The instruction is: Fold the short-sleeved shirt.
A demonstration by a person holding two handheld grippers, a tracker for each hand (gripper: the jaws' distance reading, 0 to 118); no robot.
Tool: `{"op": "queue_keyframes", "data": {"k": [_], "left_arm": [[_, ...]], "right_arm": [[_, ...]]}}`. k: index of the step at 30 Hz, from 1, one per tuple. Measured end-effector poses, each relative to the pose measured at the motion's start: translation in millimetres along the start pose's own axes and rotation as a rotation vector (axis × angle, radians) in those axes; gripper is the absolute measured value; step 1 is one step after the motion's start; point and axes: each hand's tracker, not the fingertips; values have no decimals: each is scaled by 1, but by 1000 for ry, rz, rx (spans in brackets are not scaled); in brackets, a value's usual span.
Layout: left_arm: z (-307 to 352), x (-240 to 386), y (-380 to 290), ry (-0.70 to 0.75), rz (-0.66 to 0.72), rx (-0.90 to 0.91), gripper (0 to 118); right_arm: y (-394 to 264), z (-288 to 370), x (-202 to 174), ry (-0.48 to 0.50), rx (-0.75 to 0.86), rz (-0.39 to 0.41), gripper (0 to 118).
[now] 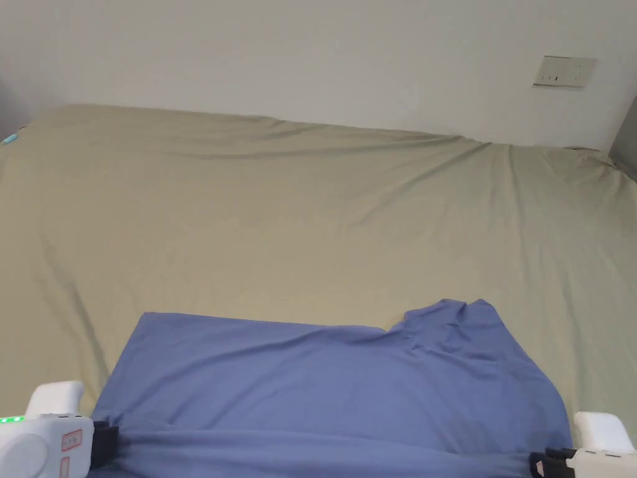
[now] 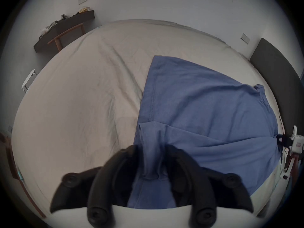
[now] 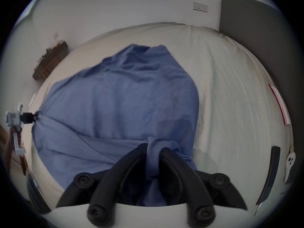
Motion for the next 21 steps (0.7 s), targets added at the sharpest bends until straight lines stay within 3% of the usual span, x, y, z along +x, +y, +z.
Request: {"op": "queue_keyframes", "data": {"k": [2, 3, 4, 5, 6, 11, 13, 15, 17, 19, 20, 21], "left_arm": [[6, -10, 4, -3, 45, 18, 93], [13, -12, 5, 1, 59, 10, 102], [29, -17, 3, -24, 72, 42, 100], [46, -21, -1, -62, 72, 99, 101], [59, -26, -4, -60, 66, 131, 102], [73, -18, -38, -12, -22, 141, 106], [54, -10, -50, 2, -68, 76, 103], [29, 2, -58, 11, -116, -21, 80], [6, 12, -65, -4, -147, -92, 73], [14, 17, -69, 26, -145, 37, 71], [18, 16, -63, 5, -131, -13, 66], [22, 16, -61, -38, -108, -19, 51]], "right_arm": [[-1, 6, -5, -24, 16, 13, 41], [-1, 15, -5, -41, 33, 9, 56], [-1, 28, -4, -40, 64, -8, 82], [-1, 43, -2, -15, 108, -32, 97], [-2, 59, 0, 11, 159, -52, 104], [-31, 147, 0, -9, 348, -140, 105], [-47, 162, -2, -6, 346, -129, 105], [-58, 167, -5, -41, 304, -76, 105], [-69, 165, -9, -70, 257, -26, 105], [-76, 147, -1, -70, 217, -26, 105], [-77, 137, -1, -50, 169, -35, 105], [-77, 129, -3, -29, 142, -45, 105]]}}
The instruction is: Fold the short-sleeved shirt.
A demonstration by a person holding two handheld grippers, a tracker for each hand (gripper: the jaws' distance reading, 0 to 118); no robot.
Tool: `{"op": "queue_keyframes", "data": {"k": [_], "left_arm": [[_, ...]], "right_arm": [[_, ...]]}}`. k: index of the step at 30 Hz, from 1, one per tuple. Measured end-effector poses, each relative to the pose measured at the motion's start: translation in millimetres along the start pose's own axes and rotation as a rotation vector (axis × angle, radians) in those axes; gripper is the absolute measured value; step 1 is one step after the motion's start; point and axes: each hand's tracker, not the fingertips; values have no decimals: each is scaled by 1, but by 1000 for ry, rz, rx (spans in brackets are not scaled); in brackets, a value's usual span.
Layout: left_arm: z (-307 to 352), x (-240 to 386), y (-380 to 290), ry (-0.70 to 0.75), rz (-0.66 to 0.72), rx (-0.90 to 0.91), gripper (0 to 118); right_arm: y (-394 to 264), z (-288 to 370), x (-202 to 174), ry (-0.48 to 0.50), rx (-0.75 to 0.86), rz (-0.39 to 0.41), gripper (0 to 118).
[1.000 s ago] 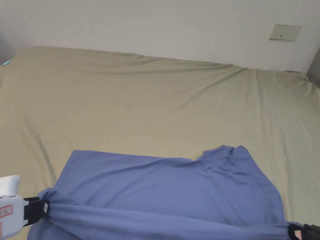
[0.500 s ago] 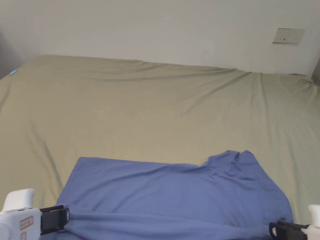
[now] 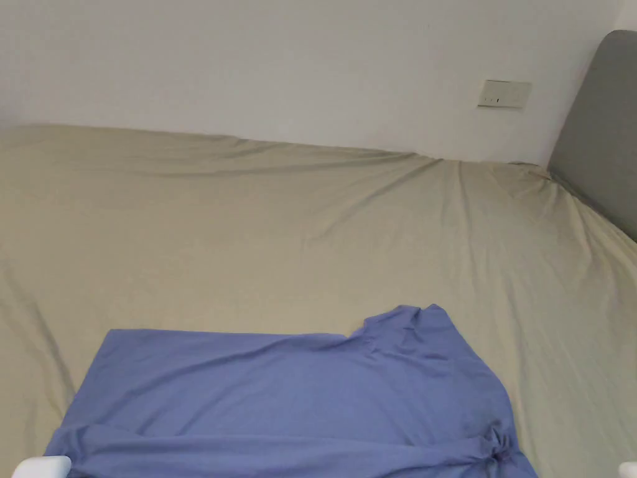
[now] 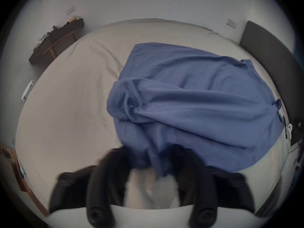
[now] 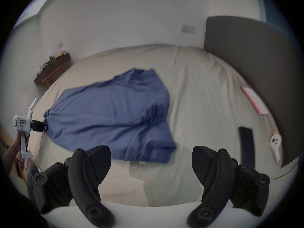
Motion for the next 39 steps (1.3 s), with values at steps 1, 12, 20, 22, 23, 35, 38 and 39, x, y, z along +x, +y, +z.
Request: {"op": "queue_keyframes", "data": {"k": [1, 12, 20, 22, 23, 35, 38, 39], "left_arm": [[5, 3, -4, 27, -6, 23, 22], [6, -16, 3, -56, 84, -19, 12], [28, -16, 2, -78, 35, -7, 11], [36, -22, 7, -98, 57, 1, 11], [40, -23, 8, -102, 56, 1, 11], [94, -27, -59, -139, -75, -78, 11], [111, -33, -88, -160, -39, -112, 11], [117, -35, -98, -164, -29, -106, 11]], "right_arm": [[-2, -13, -4, 36, -28, -14, 105], [-6, -98, -32, 27, -148, 72, 83], [-2, -76, -20, 120, -134, -8, 15], [0, -69, -18, 155, -114, -52, 15], [1, -64, -16, 181, -98, -66, 15], [-55, -6, -4, 225, -196, 60, 15], [-82, 14, -8, 226, -231, 124, 15], [-90, 21, -9, 225, -236, 133, 15]]}}
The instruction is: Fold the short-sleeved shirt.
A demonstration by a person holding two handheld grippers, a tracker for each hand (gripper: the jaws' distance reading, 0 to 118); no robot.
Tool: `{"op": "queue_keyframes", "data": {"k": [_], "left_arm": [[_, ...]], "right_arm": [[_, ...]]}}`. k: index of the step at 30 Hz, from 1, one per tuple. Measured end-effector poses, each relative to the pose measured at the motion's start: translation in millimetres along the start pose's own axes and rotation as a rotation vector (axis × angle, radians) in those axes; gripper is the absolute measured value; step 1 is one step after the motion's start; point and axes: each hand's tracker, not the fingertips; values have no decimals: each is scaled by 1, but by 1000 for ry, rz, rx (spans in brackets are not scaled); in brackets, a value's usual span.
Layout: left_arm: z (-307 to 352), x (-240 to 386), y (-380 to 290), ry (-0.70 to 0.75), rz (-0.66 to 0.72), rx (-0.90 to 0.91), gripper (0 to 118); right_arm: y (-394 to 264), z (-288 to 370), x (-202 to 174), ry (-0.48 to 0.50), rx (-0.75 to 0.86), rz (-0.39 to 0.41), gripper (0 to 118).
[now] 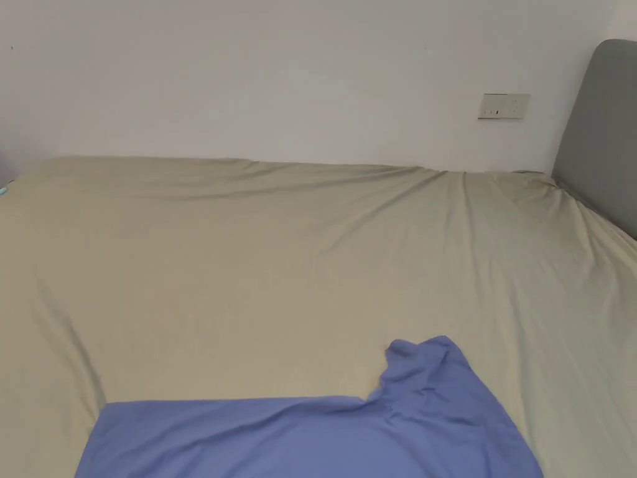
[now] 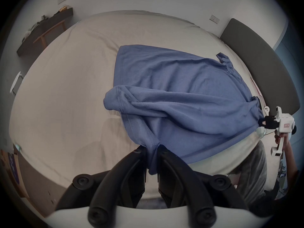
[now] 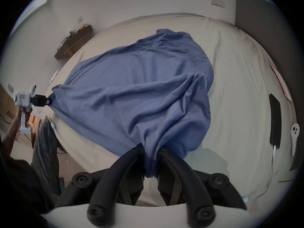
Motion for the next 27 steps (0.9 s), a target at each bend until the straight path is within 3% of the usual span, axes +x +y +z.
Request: {"op": "queue_keyframes", "data": {"k": [8, 9, 10, 11, 12, 13, 15, 16, 17, 20, 23, 26, 27], "left_arm": [[-19, 1, -24, 33, 9, -68, 11], [-21, 4, -23, 40, 8, -68, 18], [-21, 6, -21, 45, 5, -67, 48], [-21, 8, -20, 65, -12, -63, 85], [-19, 8, -20, 79, -27, -55, 112], [-11, 4, -19, 56, -23, -45, 116], [20, -7, -6, -62, 82, 30, 114], [31, -13, 6, -90, 137, 49, 114], [40, -19, 21, -100, 179, 89, 114], [50, -25, 78, -25, 133, 253, 114], [14, -13, 137, 104, 105, 318, 116], [-49, -19, 180, 81, 135, 315, 116], [-73, -18, 192, 82, 137, 241, 116]], "right_arm": [[-27, -11, 0, 23, -36, -44, 18], [-27, -11, -2, 18, -34, -44, 20], [-27, -9, -4, 15, -31, -37, 25], [-25, -6, -7, 1, -34, -21, 29], [-24, -1, -11, -32, -49, 1, 35], [-21, 6, -15, -59, -71, 27, 41], [-16, 27, -29, -123, -73, 125, 54], [-14, 38, -34, -143, -50, 181, 69], [-11, 49, -38, -162, -23, 231, 77], [11, 72, -42, -185, 38, 287, 80], [45, 76, -36, -208, 125, 247, 80], [82, 72, -30, -238, 196, 106, 80], [93, 70, -27, -217, 232, 77, 80]]}}
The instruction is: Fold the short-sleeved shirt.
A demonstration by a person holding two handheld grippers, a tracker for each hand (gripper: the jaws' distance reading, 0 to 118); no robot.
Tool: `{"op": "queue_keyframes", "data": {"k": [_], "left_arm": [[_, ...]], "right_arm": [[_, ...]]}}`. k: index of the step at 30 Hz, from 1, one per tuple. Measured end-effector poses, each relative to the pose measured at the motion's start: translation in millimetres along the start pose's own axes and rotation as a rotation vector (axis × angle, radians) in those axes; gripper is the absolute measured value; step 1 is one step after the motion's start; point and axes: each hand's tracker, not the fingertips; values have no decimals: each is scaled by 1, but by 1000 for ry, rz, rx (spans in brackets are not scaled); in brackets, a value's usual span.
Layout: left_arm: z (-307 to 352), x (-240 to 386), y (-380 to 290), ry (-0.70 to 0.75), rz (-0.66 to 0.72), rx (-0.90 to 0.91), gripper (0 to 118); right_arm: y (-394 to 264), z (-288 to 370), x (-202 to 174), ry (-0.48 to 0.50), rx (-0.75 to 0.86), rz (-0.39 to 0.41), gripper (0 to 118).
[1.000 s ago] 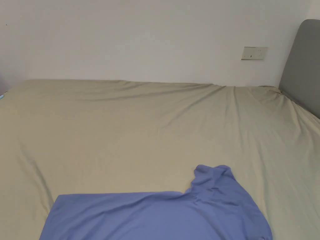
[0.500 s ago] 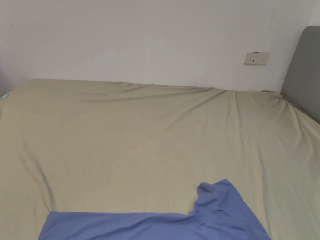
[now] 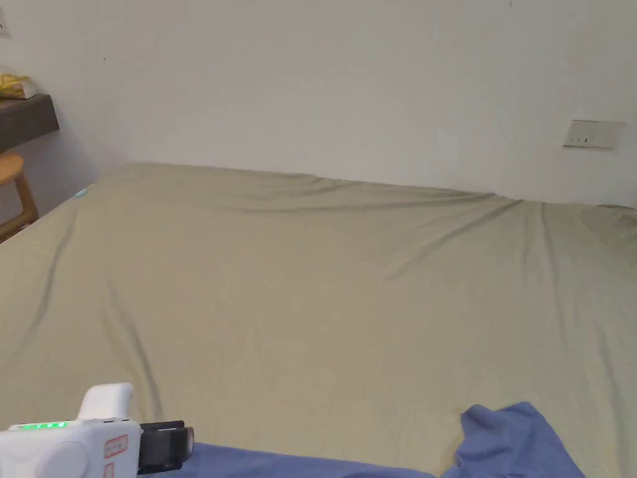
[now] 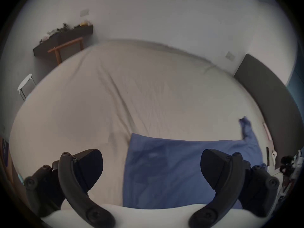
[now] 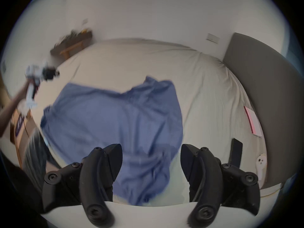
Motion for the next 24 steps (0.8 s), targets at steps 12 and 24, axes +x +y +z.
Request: {"op": "queue_keyframes", "data": {"k": [12, 24], "left_arm": [[-37, 2, -29, 68, -39, -84, 0], [6, 18, -18, 8, -158, -22, 0]], "right_arm": [[69, -124, 39, -1, -44, -127, 80], [83, -245, 34, 61, -215, -226, 0]]}}
